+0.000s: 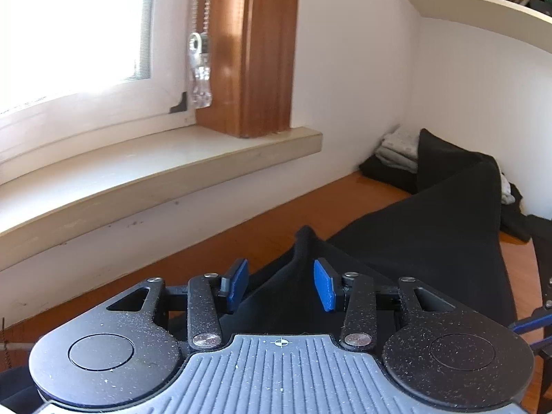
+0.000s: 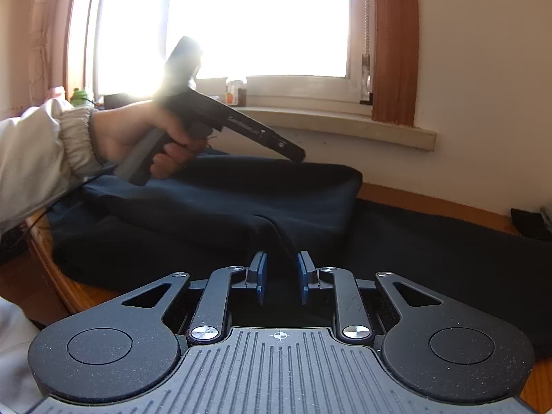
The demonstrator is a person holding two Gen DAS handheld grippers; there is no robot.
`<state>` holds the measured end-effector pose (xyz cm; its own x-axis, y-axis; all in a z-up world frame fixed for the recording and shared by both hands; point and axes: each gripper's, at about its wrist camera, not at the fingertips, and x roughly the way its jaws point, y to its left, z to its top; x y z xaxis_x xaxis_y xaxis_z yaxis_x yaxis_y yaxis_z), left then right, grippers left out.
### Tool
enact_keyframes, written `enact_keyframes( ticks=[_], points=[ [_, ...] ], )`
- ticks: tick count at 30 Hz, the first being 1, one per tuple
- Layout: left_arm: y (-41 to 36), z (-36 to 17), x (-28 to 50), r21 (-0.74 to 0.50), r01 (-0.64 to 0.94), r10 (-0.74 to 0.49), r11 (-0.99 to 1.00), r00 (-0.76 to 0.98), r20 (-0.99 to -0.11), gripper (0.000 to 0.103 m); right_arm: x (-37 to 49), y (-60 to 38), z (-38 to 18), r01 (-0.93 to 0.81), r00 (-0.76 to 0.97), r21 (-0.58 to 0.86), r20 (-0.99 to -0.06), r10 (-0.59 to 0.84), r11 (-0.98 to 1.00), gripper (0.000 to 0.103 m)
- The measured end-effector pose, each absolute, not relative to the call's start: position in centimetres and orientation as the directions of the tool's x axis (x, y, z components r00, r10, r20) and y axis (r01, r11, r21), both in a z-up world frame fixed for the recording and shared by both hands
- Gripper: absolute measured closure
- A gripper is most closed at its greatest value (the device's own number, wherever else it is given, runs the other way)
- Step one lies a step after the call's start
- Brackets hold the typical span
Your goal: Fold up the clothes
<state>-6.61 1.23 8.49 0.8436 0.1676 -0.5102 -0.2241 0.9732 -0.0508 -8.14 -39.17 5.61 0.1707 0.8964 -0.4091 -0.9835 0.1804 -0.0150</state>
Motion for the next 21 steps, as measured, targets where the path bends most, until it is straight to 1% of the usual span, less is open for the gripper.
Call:
enact_keyframes(
  ticks=[7, 8, 9, 12, 18, 21],
  points=[
    [1.9, 8.5, -6.9, -0.064, -0.235, 0.170, 0.970, 0.843, -0.511, 0.055, -8.0, -37.9, 5.9, -0.984, 0.174, -0.051, -0.449, 0.876, 0.169, 0.081],
    [1.9, 8.5, -6.9, -0.063, -0.234, 0.170, 0.970, 0.843, -0.511, 0.055, -8.0, -37.7, 5.9, -0.984, 0.174, -0.056, -0.455, 0.873, 0.167, 0.088],
    [1.9, 8.5, -6.9, -0.063, -0.232, 0.169, 0.971, 0.843, -0.511, 0.054, -8.0, -37.6, 5.9, -0.984, 0.175, -0.061, -0.460, 0.870, 0.166, 0.092],
    [2.0, 8.5, -6.8, -0.059, -0.232, 0.171, 0.971, 0.845, -0.507, 0.053, -8.7, -37.9, 5.7, -0.979, 0.203, -0.081, -0.466, 0.861, 0.188, 0.096],
    [3.1, 9.0, -6.7, -0.079, -0.235, 0.165, 0.969, 0.850, -0.500, 0.053, -10.3, -39.0, 5.1, -0.963, 0.270, -0.122, -0.470, 0.840, 0.241, 0.096],
    [4.1, 9.3, -6.3, -0.063, -0.223, 0.161, 0.973, 0.845, -0.510, 0.052, -11.1, -39.5, 4.8, -0.953, 0.304, -0.143, -0.471, 0.828, 0.268, 0.096]
  ],
)
